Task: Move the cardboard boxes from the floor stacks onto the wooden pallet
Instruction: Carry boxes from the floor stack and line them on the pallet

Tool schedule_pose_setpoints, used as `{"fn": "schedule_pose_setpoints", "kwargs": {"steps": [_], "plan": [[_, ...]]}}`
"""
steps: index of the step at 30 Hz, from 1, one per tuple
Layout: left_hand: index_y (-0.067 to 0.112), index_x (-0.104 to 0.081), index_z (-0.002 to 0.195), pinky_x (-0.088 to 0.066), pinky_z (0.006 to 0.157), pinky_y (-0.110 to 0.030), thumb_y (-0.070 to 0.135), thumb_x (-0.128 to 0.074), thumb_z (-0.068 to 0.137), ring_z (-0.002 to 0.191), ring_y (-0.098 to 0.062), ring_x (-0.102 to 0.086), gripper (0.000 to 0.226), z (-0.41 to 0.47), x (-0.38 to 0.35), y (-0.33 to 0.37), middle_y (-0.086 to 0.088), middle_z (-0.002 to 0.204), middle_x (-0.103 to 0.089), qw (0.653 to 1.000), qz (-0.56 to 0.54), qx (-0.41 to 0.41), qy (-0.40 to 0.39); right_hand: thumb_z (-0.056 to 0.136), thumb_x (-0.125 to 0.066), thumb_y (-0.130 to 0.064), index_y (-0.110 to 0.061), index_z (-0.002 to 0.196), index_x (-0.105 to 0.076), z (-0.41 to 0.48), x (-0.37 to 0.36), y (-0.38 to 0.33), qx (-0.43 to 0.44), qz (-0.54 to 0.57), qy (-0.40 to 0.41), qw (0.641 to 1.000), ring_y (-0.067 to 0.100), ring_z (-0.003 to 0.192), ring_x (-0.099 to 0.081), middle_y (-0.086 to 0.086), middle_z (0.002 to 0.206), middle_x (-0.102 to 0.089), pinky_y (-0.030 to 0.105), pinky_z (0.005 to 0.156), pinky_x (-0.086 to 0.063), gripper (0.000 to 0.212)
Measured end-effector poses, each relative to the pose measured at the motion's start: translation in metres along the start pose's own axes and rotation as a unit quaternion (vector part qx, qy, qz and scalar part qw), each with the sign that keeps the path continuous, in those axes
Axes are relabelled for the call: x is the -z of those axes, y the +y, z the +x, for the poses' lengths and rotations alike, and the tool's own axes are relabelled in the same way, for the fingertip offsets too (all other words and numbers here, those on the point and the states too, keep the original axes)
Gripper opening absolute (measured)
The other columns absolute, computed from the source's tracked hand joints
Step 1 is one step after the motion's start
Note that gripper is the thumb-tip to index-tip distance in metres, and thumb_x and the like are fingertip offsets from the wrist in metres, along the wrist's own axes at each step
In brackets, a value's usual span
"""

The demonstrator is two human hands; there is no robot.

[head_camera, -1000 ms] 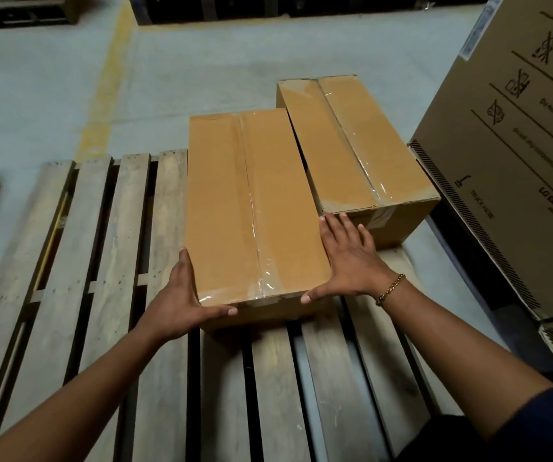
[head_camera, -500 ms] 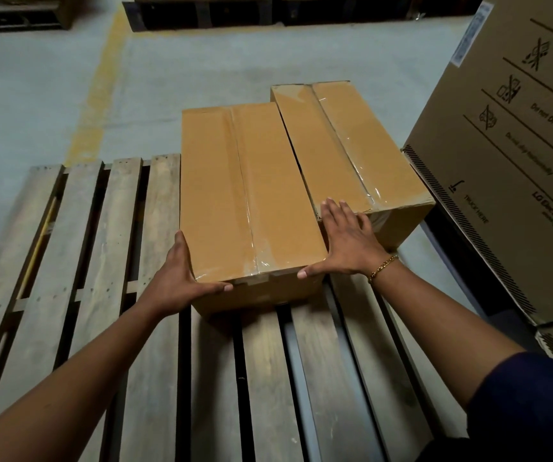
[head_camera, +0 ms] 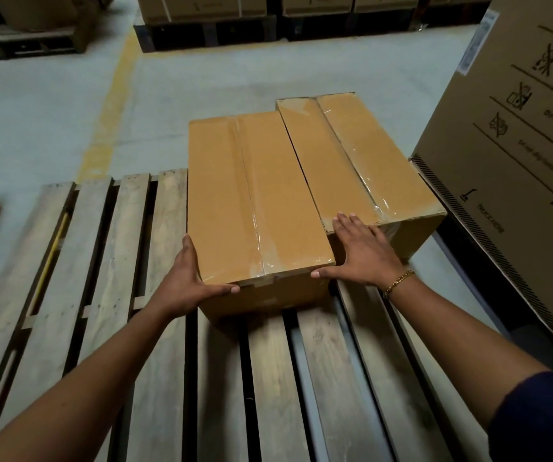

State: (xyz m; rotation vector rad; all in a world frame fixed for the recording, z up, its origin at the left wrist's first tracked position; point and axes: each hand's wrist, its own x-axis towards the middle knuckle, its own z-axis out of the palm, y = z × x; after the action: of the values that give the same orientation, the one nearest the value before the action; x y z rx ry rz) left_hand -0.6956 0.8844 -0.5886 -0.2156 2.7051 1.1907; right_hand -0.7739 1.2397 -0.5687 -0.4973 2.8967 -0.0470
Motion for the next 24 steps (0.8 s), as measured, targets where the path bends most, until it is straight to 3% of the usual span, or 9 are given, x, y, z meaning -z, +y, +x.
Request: {"fn": "schedule_pose_setpoints", "kwargs": {"steps": [10,13,18,24], "plan": [[0.028,-0.013,0.149,-0.051,0.103,-0.051,0.066,-0.089,0.053,0.132,-0.033,-0.048,0.129,0.02,0.003,0.003,-0.006,0.152,-0.043,0.999,0.029,-0.018,0.031,0.077,-0.036,-0.093,-0.027,0.161,-0.024,0.004,-0.002,-0.003,-0.028,-0.013,0.063,0.998,0.013,0.156,-0.013,-0.008,0.169,-0.016,0.044,0.122,-0.02,0.107],[0.028,-0.015,0.147,-0.053,0.099,-0.052,0.071,-0.088,0.05,0.128,-0.033,-0.051,0.129,0.027,0.006,0.003,-0.007,0.149,-0.046,0.999,0.031,-0.015,0.033,0.083,-0.041,-0.086,-0.027,0.158,-0.031,0.005,-0.001,-0.002,-0.029,-0.012,0.077,0.997,0.013,0.154,-0.02,-0.008,0.167,-0.023,0.043,0.118,-0.024,0.095],[0.029,-0.015,0.147,-0.056,0.084,-0.04,0.07,-0.088,0.051,0.127,-0.033,-0.051,0.128,0.037,0.008,0.004,-0.007,0.149,-0.046,0.999,0.031,-0.015,0.038,0.091,-0.041,-0.077,-0.028,0.155,-0.038,0.007,-0.005,-0.004,-0.037,-0.026,0.107,0.993,0.013,0.151,-0.028,-0.009,0.164,-0.032,0.043,0.113,-0.028,0.081],[0.027,-0.014,0.149,-0.051,0.095,-0.044,0.066,-0.088,0.054,0.129,-0.033,-0.05,0.126,0.048,0.011,0.004,-0.007,0.15,-0.045,0.998,0.029,-0.02,0.047,0.091,-0.045,-0.074,-0.024,0.154,-0.039,0.008,-0.007,-0.006,-0.035,-0.023,0.131,0.99,0.016,0.15,-0.031,-0.005,0.163,-0.034,0.044,0.114,-0.028,0.081]]}}
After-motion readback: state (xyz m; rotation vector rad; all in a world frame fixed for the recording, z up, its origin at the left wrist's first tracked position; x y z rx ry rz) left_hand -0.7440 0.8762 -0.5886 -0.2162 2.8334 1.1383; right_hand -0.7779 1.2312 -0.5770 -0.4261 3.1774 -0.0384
